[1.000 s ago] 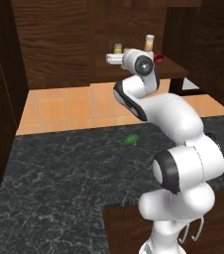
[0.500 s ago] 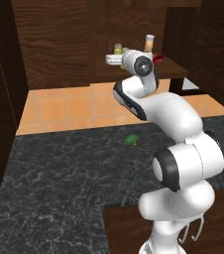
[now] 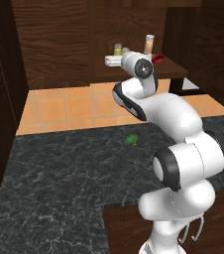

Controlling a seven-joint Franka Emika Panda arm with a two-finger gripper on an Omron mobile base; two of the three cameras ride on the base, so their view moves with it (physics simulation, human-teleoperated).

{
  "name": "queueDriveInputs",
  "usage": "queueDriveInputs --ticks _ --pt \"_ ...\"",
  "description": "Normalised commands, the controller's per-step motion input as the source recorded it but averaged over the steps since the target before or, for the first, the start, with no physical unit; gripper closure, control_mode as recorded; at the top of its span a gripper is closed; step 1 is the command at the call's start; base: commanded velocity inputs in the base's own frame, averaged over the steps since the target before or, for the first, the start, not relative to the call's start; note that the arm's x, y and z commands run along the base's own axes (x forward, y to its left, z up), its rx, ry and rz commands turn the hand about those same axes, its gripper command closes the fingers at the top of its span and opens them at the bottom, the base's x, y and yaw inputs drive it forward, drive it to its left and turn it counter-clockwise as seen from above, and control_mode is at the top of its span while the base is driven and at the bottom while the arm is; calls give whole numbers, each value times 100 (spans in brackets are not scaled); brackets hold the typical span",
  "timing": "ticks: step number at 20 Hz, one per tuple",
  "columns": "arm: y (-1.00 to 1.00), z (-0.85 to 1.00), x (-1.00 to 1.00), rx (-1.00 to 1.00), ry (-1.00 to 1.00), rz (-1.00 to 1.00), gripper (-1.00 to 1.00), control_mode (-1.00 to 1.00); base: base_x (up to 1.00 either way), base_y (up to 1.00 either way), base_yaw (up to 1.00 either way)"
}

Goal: Put the shaker and condiment bottle from the counter next to their counterparts in the cabinet.

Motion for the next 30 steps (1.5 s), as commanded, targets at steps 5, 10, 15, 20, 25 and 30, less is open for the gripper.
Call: queueDriveInputs --ticks 5,10,15,20,25,30 --pt "0 6 0 0 0 0 -100 -100 0 0 0" --pt "0 15 0 0 0 0 -100 -100 0 0 0" --pt "0 5 -2 0 0 0 -100 -100 0 0 0" --pt "0 0 -32 0 0 0 -100 -100 0 0 0" --pt "0 0 -50 0 -2 0 -100 -100 0 0 0" --pt "0 0 -55 0 -1 0 -100 -100 0 0 0"
